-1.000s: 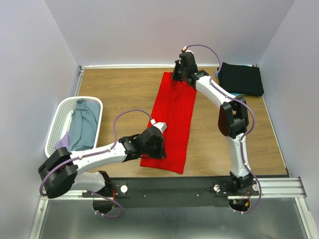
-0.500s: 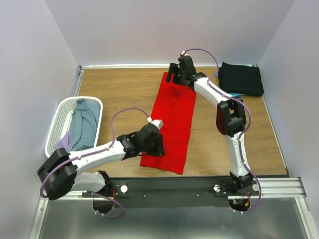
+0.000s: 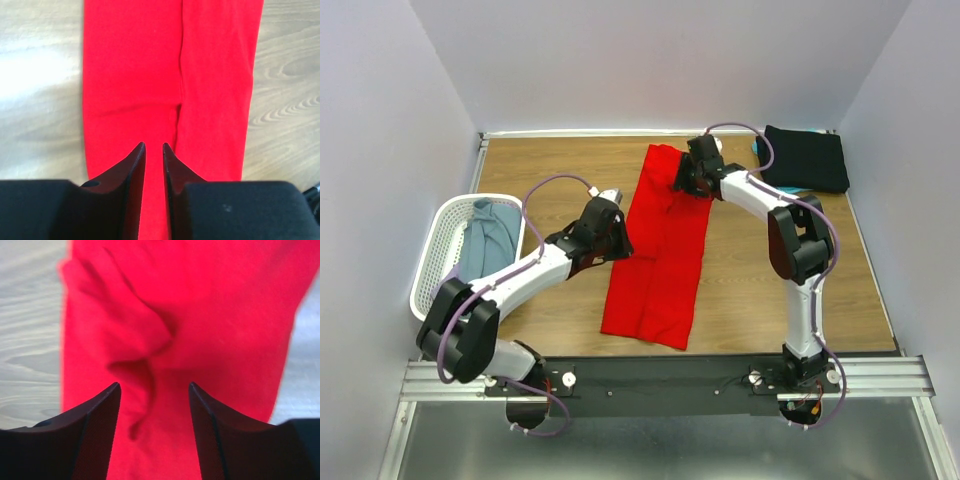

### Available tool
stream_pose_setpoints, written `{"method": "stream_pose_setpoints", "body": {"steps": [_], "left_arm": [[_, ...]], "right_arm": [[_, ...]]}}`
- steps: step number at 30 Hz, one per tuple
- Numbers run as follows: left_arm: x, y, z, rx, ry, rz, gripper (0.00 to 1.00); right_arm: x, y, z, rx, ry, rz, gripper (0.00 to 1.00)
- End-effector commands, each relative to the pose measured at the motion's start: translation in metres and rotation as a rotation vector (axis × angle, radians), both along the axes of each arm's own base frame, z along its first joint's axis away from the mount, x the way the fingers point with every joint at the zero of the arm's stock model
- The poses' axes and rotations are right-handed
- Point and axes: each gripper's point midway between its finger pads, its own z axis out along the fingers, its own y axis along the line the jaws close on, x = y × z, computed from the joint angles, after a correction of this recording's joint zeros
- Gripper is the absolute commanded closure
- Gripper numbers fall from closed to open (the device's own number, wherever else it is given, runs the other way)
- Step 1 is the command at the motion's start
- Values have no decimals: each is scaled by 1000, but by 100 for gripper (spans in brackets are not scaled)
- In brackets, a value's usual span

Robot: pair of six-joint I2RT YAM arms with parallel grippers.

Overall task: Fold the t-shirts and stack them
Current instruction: Fold the tshirt

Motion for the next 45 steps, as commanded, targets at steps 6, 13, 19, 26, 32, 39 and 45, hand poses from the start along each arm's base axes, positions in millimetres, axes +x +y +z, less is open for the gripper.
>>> {"method": "stream_pose_setpoints", "body": {"steps": [6,13,19,26,32,39,45], "left_arm": [[-12,8,-40,62,52,-40,78],[-19,5,-52,66,85,-58,80],[16,-21,-30,21,38,-86,79],[27,-37,-15,-14,24,-133,75],[-17,-32,-40,39,79,-179,73],[-63,-26,-57,136,103,-162,73],[-63,-15,-54,216,75,-112,69]], "right_arm": [[-19,-27,-21,-47,57,-71,38],[10,-38,-58,-47,102,-61,42],[72,-46,-68,-23,43,-23,41],[115,-32,-32,33,-67,67,21],[109,-41,50,33,-176,44,17],[19,-58,80,72,-94,16,19],[-81,-62,58,11,-11,10,21]]}}
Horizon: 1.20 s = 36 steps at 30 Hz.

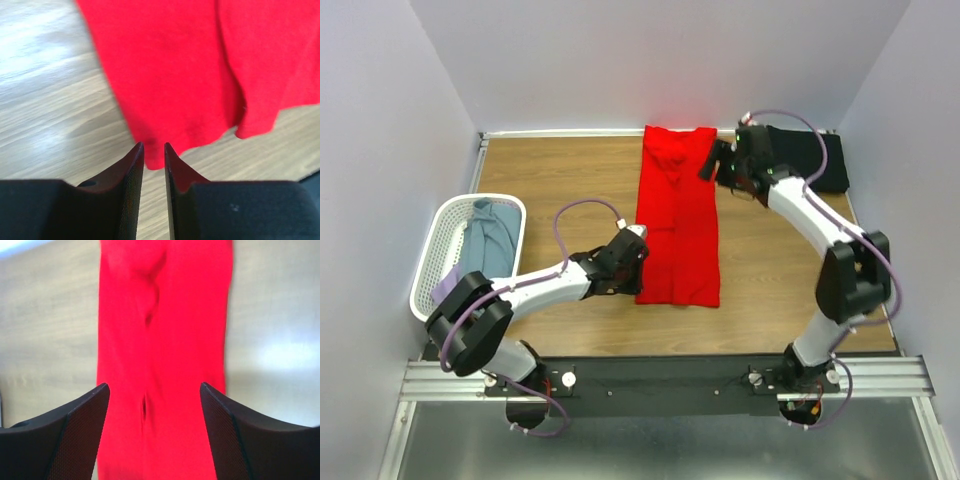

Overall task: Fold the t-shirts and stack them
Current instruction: Fold the tshirt

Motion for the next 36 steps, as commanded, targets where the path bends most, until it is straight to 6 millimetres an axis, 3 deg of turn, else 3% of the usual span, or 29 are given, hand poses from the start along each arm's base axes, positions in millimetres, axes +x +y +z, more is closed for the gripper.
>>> {"method": "stream_pose_setpoints", "body": {"steps": [1,2,4,6,8,14,24,33,36], "left_arm": [[9,14,7,68,-56,77,69],[10,14,8,76,-68,78,69],[10,14,6,98,-72,76,68],[10,14,4,117,-73,73,68],[9,14,4,131,-79,71,67],[8,3,3,146,-80,44,66],[5,3,-12,209,-61,35,66],[-6,-4,-25,216,-27,-9,79],[-9,-2,-26,213,-21,-10,94]], "right_arm": [[-69,7,-43,-51,119,1,22],[-98,12,-56,-73,142,20,23],[-122,17,-58,-70,144,24,23],[-149,22,-78,-93,186,28,23],[-167,20,-84,-93,194,26,23],[-192,20,-90,-82,207,40,25],[-226,15,-116,-99,271,60,26],[-247,7,-131,-101,326,69,26],[-255,5,-134,-99,348,74,26]]}}
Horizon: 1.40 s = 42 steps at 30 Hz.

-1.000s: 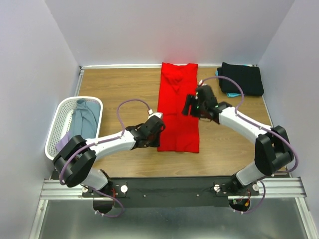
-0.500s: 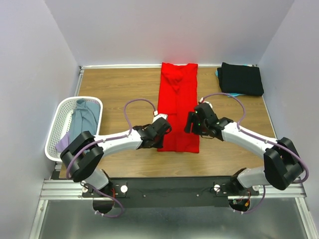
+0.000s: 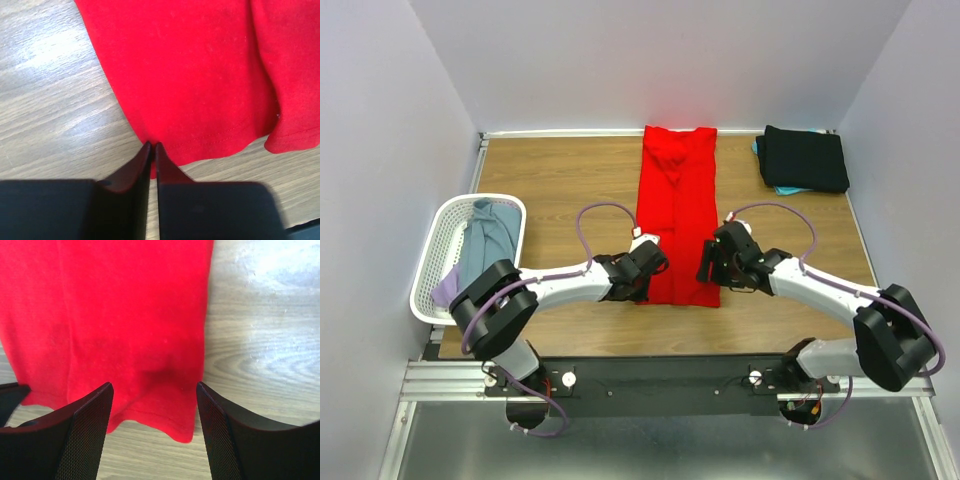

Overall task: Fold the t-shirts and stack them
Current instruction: Fold the tshirt

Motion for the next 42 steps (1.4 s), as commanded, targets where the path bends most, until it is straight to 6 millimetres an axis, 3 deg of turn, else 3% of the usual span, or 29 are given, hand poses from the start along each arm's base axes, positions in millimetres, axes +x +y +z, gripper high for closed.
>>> {"method": "stream_pose_setpoints", "body": {"steps": [1,7,12,23,27,32,42], "left_arm": [[-2,-1,0,1,2,-5,96],[-8,1,1,-15,10,-6,100],[-14,-1,-2,-51,31,-14,100],[-19,-5,0,-91,41,-21,100],[-20,-3,0,-92,42,-22,100],[-25,4,-1,-93,53,-18,100],[-33,14,0,-138,80,-19,100]], "right_arm": [[-14,-5,-3,4,29,-7,26],[-31,-10,-7,4,74,4,27],[-47,-12,-14,24,116,20,35],[-58,-16,-28,8,166,14,48],[-60,-19,-33,-3,180,2,69],[-63,-25,-32,-3,166,-23,84],[-69,-32,-31,-17,179,-46,86]]}}
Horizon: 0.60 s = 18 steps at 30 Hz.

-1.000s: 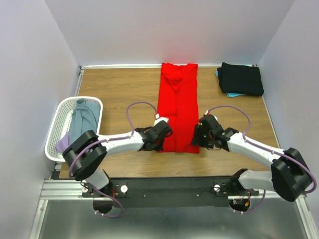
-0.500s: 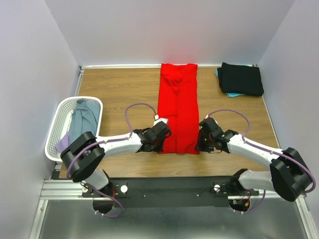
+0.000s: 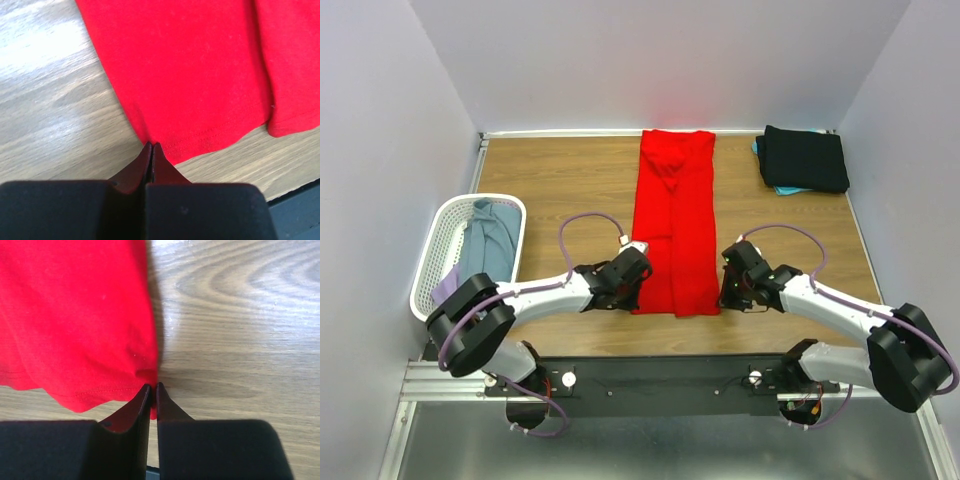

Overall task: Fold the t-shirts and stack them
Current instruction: Fold the tshirt

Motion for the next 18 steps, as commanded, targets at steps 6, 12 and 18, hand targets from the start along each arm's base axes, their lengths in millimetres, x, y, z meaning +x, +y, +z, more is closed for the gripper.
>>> {"method": "stream_pose_setpoints", "body": {"steps": [6,12,18], "left_arm": [[-15,3,1,-66,53,-25,100],[-33,-2,9,-125,85,-83,100],[-30,-4,39,-158,38,-80,100]], "right_arm": [[-14,-1,4,17,24,10,87],[-26,15,18,62,17,52,90],[-32,27,45,75,-27,77,91]]}}
